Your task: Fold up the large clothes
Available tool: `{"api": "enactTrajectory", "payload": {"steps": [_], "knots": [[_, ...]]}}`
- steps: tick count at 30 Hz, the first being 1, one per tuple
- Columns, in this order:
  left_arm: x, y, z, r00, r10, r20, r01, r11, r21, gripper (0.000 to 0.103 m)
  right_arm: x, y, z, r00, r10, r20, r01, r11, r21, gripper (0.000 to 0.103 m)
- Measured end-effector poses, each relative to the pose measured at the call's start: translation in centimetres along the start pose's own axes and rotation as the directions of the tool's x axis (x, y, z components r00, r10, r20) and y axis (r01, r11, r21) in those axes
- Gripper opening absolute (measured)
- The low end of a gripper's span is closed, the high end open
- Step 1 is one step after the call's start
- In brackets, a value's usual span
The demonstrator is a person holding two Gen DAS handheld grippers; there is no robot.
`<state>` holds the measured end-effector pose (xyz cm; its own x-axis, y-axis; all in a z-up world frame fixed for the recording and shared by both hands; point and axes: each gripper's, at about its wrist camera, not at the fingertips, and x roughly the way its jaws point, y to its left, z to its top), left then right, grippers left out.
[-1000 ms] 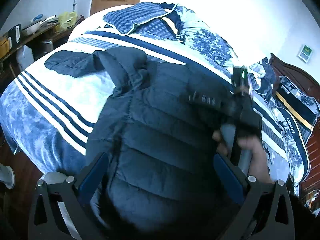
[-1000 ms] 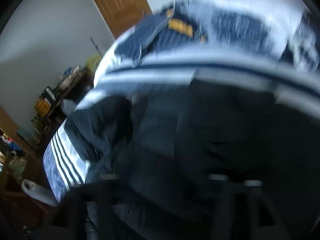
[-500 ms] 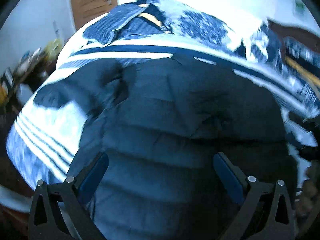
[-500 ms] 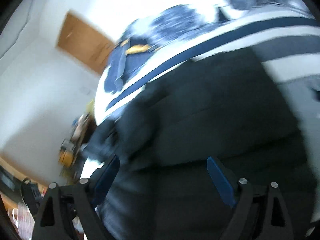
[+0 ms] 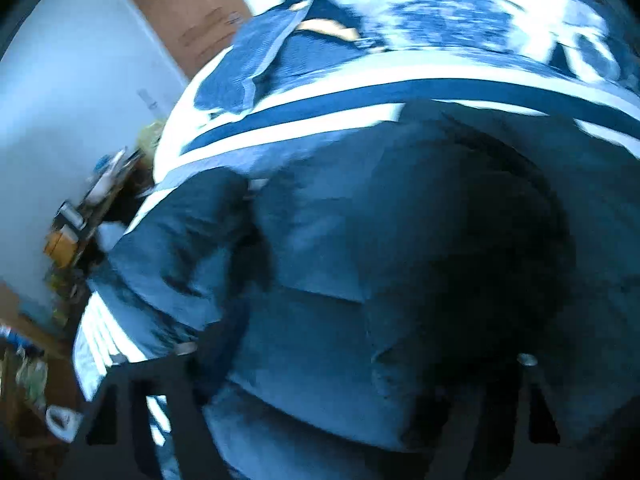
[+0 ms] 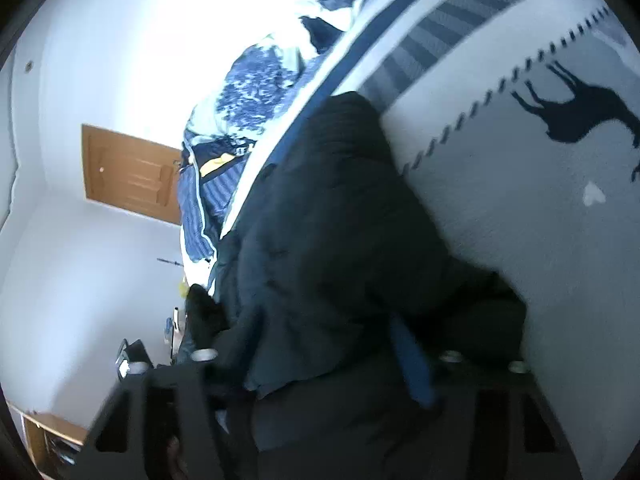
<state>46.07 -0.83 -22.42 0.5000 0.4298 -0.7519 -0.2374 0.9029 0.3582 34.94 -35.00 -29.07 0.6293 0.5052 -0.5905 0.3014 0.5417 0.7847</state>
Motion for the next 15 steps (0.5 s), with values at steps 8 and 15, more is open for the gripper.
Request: {"api": "enactTrajectory", "payload": {"steps": [8,15], "knots": [[1.2,4.8,-0.5,0.955,-0.284,-0.087,0.255,0.935,-0.245,0.007,0.0,-0.1,0.1,0.998,-0.058,-0.006,0.058,0.998,-0.031,0.008],[-1.7,6.6,4.5,0.951,-0.284,0.124,0.304,0.931,-0.2,0.006,-1.5,1.9,0.3,0.996,-0.024,0.082,0.031,0.995,-0.094,0.003]]}}
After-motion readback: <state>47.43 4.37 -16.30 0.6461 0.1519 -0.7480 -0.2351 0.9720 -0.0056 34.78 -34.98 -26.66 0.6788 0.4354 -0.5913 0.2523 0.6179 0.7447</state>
